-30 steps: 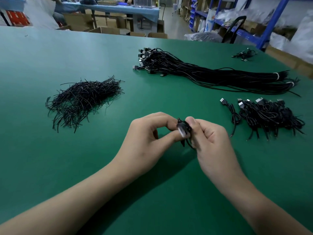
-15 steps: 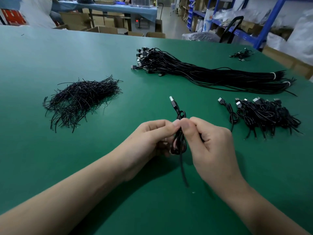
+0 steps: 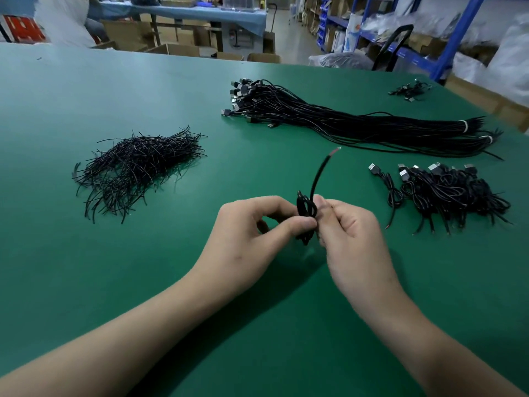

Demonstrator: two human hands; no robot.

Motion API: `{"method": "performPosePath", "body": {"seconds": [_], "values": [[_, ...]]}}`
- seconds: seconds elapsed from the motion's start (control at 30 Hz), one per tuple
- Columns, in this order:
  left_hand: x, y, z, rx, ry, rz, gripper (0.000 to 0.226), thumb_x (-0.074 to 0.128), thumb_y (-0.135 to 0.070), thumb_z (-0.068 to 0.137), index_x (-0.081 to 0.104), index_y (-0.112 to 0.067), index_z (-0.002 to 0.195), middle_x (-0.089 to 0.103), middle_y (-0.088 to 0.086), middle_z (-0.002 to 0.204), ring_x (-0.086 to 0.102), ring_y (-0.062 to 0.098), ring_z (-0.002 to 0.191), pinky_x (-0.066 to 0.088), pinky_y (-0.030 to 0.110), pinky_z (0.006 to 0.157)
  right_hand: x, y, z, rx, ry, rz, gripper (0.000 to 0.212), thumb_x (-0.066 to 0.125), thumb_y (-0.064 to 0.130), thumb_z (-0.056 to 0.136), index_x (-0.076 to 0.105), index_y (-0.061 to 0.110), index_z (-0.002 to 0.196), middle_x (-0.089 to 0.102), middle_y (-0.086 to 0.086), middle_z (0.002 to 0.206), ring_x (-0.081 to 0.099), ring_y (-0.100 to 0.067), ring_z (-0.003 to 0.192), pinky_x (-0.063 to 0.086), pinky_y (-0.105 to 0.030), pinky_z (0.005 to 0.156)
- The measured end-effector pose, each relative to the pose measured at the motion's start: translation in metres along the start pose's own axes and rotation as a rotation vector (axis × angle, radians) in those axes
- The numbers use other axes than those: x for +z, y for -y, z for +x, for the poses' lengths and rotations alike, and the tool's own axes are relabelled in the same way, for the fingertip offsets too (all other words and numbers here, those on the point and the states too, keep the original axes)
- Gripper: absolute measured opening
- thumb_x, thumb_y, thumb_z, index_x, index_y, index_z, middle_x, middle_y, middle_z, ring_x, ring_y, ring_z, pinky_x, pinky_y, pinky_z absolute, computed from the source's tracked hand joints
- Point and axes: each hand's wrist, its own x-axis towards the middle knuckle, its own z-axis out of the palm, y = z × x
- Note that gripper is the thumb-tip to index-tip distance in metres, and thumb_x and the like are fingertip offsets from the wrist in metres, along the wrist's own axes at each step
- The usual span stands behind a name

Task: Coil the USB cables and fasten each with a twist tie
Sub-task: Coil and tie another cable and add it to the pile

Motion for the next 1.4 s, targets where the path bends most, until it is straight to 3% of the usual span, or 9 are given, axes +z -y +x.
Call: {"method": "performPosePath", "body": {"seconds": [0.13, 0.3, 0.47, 0.6, 0.73, 0.97, 1.17, 1.3, 1.4], "values": [[-0.001, -0.006, 0.003, -0.058, 0.105, -0.204, 0.03, 0.063, -0.035, 0.096, 0.063, -0.018, 0.071, 0.062, -0.013, 0.062, 0.05, 0.0, 0.056, 0.038, 0.016, 0.058, -0.005, 0.003, -0.001, -0.19, -0.051, -0.171, 0.048, 0.044, 0.039, 0.103, 0.057, 0.012, 0.065, 0.039, 0.01, 0.049, 0.033, -0.006, 0.048, 0.026, -0.024, 0.047], [-0.005, -0.009, 0.003, -0.324, 0.313, -0.551, 0.04, 0.06, -0.038, 0.098, 0.064, 0.001, 0.087, 0.063, 0.002, 0.073, 0.053, 0.014, 0.066, 0.044, 0.027, 0.066, -0.01, 0.006, -0.002, -0.376, -0.082, -0.322, 0.048, 0.048, 0.032, 0.104, 0.052, 0.007, 0.063, 0.038, 0.003, 0.049, 0.033, -0.014, 0.045, 0.029, -0.037, 0.044], [-0.008, -0.013, 0.004, -0.514, 0.41, -0.804, 0.021, 0.065, -0.035, 0.09, 0.069, -0.017, 0.079, 0.06, -0.004, 0.065, 0.053, 0.008, 0.057, 0.043, 0.02, 0.057, -0.01, 0.008, -0.004, -0.473, -0.102, -0.356, 0.044, 0.048, 0.031, 0.105, 0.063, 0.008, 0.071, 0.041, 0.004, 0.051, 0.037, -0.016, 0.047, 0.033, -0.035, 0.045], [-0.006, -0.008, 0.002, -0.195, 0.122, -0.434, 0.017, 0.068, -0.02, 0.094, 0.062, -0.013, 0.109, 0.071, -0.005, 0.077, 0.064, 0.008, 0.068, 0.051, 0.02, 0.067, -0.007, 0.001, 0.002, -0.15, -0.05, -0.015, 0.058, 0.045, 0.042, 0.103, 0.052, -0.007, 0.073, 0.05, -0.027, 0.063, 0.045, -0.041, 0.059, 0.04, -0.057, 0.057], [-0.005, -0.002, -0.001, 0.202, -0.034, 0.22, 0.032, 0.079, -0.024, 0.085, 0.066, -0.027, 0.114, 0.065, -0.014, 0.104, 0.062, 0.013, 0.094, 0.045, 0.019, 0.076, -0.003, -0.004, 0.004, 0.124, -0.04, 0.211, 0.052, 0.05, 0.038, 0.105, 0.052, -0.004, 0.074, 0.032, -0.013, 0.063, 0.027, -0.027, 0.06, 0.029, -0.046, 0.057], [-0.007, 0.001, 0.005, 0.275, -0.073, 0.312, 0.018, 0.066, -0.035, 0.09, 0.074, -0.019, 0.094, 0.069, -0.011, 0.097, 0.063, 0.015, 0.092, 0.051, 0.032, 0.077, 0.002, 0.002, -0.001, 0.062, 0.026, 0.079, 0.06, 0.045, 0.051, 0.096, 0.051, -0.004, 0.071, 0.033, -0.019, 0.058, 0.025, -0.022, 0.056, 0.023, -0.042, 0.054], [-0.002, -0.007, 0.002, 0.047, 0.113, -0.086, 0.029, 0.058, -0.04, 0.097, 0.07, -0.016, 0.087, 0.07, 0.004, 0.083, 0.061, 0.037, 0.073, 0.049, 0.055, 0.068, -0.006, 0.008, -0.005, -0.164, -0.008, -0.123, 0.052, 0.041, 0.042, 0.103, 0.065, 0.003, 0.079, 0.054, -0.01, 0.057, 0.046, -0.029, 0.055, 0.04, -0.046, 0.052], [-0.004, -0.009, 0.001, -0.076, 0.271, -0.374, 0.042, 0.053, -0.031, 0.101, 0.06, 0.008, 0.088, 0.063, -0.005, 0.073, 0.055, 0.007, 0.067, 0.043, 0.018, 0.065, -0.009, 0.01, -0.005, -0.248, -0.024, -0.167, 0.053, 0.042, 0.037, 0.104, 0.062, 0.0, 0.072, 0.055, -0.007, 0.054, 0.044, -0.022, 0.048, 0.036, -0.044, 0.049], [-0.005, -0.007, 0.002, -0.246, 0.359, -0.507, 0.042, 0.056, -0.039, 0.097, 0.059, 0.002, 0.088, 0.063, -0.001, 0.075, 0.052, 0.008, 0.066, 0.034, 0.021, 0.058, -0.01, 0.008, -0.003, -0.284, 0.024, -0.204, 0.057, 0.04, 0.039, 0.105, 0.061, -0.002, 0.073, 0.057, -0.013, 0.057, 0.047, -0.029, 0.051, 0.037, -0.048, 0.051]]}}
